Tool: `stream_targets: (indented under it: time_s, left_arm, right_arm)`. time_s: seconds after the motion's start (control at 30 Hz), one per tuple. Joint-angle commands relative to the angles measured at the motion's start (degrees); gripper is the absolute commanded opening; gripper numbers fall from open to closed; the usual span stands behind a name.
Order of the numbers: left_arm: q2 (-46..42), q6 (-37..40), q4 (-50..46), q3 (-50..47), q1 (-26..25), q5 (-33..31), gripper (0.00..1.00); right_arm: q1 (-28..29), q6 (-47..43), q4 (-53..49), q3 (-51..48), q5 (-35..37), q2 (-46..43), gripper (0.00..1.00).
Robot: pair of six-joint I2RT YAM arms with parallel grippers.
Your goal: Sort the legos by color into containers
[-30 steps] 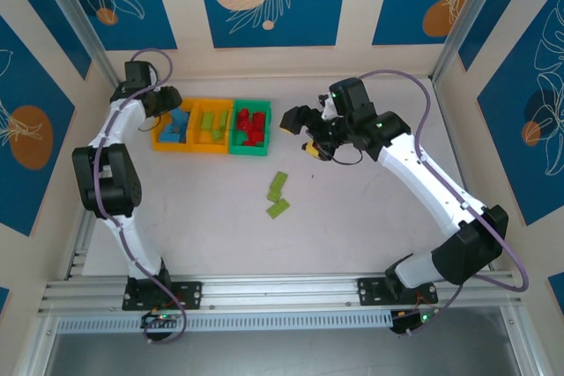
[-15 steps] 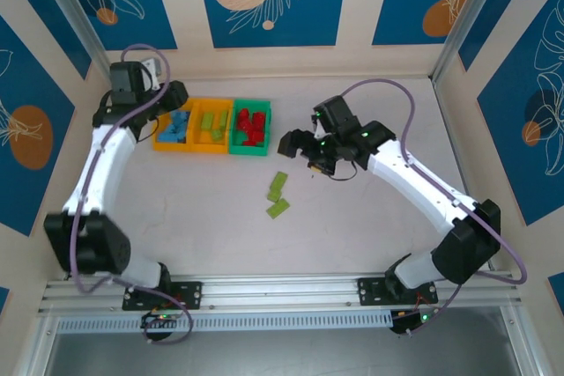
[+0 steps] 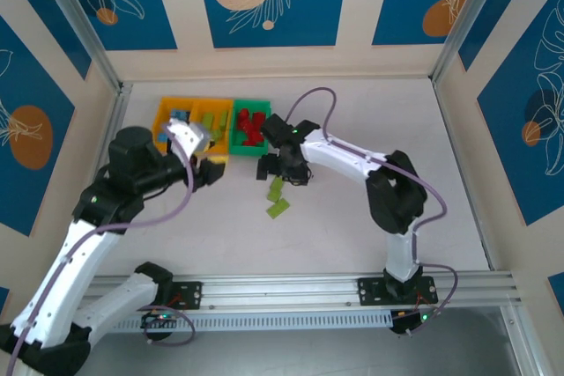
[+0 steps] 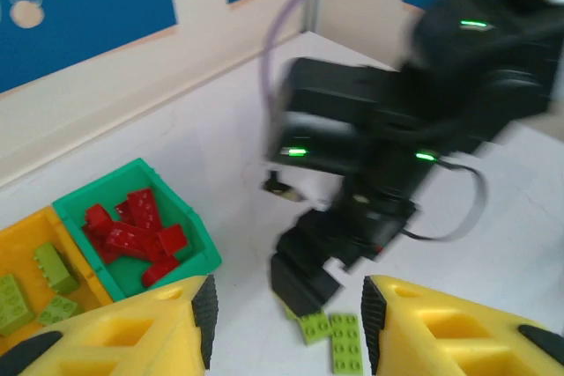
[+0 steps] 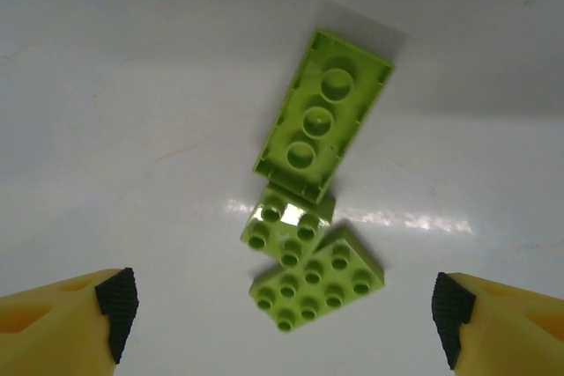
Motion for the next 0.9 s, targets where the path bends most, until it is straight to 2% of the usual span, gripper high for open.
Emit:
stream_targets:
  time_s: [0.0,0.2,0.5,0.63,0.67,0.73,0.87]
  left_arm:
    - [-3.08,12.4,-7.0,-2.14,-0.54,2.21,0.66]
    - [-4.96,14.13,-9.93,-4.05,-0.56,1.76,0.74]
    - [-3.18,14.32,-7.07,-5.12,-0.56,1.85,0.88]
    - [-3.43,14.3,-6.98,-5.05,-0.56,1.1,1.0]
    - [-3.73,14.22,-6.77,-5.13,-0.56,0.84,1.0]
    - [-4.33,13.95,-6.33,-5.42,-0.56,0.23,1.0]
    - [-5.61,11.23,-4.09,-5.39,-0.56,-1.3,1.0]
  right_arm:
    - [0.94,0.98,-4.28,3.49,1.53,4.07,0.86]
    - [1.13,3.45,-5.82,4.48,0.93,8.15,0.77]
    - [0.7,5.37,-4.19,1.66,0.58,7.78,0.5]
    - [0.43,6.67,-3.97,1.17,1.26,4.27,0.44]
    - [0.27,6.82,-3.53,1.01,1.19,2.9,0.39]
    - [0.08,6.92,-2.45,0.79,1.01,0.29,0.37]
    - [0.78,4.91,0.38,2.35,2.78,-5.2,0.36]
